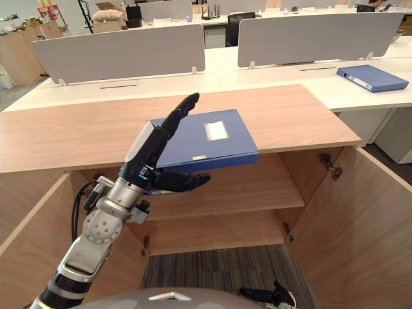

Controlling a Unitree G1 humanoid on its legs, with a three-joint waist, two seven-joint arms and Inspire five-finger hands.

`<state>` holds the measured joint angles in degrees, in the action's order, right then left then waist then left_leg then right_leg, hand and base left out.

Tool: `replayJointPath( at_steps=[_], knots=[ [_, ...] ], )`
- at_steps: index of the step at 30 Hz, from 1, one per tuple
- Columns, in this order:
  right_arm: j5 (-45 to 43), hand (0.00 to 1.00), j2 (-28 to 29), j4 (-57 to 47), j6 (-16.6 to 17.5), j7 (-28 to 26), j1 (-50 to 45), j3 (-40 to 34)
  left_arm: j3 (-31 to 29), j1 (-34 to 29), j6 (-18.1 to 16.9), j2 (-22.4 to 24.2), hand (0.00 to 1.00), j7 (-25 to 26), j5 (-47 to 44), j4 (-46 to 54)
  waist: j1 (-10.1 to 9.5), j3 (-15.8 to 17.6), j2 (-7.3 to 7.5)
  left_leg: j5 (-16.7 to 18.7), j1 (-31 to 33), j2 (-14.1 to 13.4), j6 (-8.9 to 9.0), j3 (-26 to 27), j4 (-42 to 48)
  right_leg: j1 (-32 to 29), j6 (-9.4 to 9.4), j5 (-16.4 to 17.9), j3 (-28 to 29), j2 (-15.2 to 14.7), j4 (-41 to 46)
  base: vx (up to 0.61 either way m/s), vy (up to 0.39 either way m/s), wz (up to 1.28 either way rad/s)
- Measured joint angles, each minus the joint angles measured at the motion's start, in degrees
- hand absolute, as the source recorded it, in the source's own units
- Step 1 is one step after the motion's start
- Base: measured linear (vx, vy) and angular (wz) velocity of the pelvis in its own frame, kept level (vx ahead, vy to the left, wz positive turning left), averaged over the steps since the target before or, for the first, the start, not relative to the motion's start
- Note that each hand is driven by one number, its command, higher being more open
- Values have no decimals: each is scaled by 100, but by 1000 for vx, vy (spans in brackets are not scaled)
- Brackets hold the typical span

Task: Walk over to the cabinet, pick up the folder, carry it to the office cabinet, place the folder inside the office cabinet, then close the office cabinet door

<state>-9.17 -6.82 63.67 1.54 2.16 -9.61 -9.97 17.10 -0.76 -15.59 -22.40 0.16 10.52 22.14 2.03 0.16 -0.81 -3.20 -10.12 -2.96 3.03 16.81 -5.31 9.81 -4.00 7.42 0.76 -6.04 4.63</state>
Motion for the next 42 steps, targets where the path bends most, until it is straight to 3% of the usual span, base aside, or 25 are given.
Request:
replayJointPath(
  at_steps=[9, 17, 26, 38, 39, 42],
  knots=[
    [0, 100, 18, 60, 1, 118, 5, 57, 377, 15, -7, 95, 100, 509, 1509, -1, 14, -30, 59, -5, 39, 6, -7, -12, 23, -32, -5, -3, -6, -3, -3, -4, -2, 0],
    [-2, 100, 11, 88, 1, 192, 32, 220, 498, 14, 9, 55, 100, 717, 2147, -643, 13, 1, 135, -16, 24, 53, -18, -158, -10, 40, 2, 1, -151, -36, -42, -8, -4, 7],
    [-2, 100, 76, 97, 0, 200, 94, 227, 497, -54, 160, 48, 100, 1076, 2969, -689, 8, 112, 244, -2, 24, 99, -12, -245, -12, 135, 6, -9, -208, -79, -193, -6, -5, 3],
    [-3, 100, 100, 127, 0, 255, 117, 227, 230, -304, 520, 656, 100, 1590, 3524, -1116, 9, 186, 273, 46, 17, 95, 14, -272, -15, 191, 17, -5, -232, -78, -261, 0, 0, 0],
    [-4, 100, 107, 127, 0, 275, 117, 227, 210, -304, 560, 684, 0, 1596, 3557, -1118, 9, 190, 278, 52, 10, 95, 17, -276, -15, 206, 19, -4, -237, -78, -272, 0, 0, 0],
    [-6, 100, 121, 125, 0, 303, 115, 225, 143, -304, 639, 723, 0, 1629, 3746, -1136, 9, 194, 280, 74, -16, 94, 32, -275, -16, 245, 25, 0, -240, -77, -300, 0, 0, 0]
  ],
)
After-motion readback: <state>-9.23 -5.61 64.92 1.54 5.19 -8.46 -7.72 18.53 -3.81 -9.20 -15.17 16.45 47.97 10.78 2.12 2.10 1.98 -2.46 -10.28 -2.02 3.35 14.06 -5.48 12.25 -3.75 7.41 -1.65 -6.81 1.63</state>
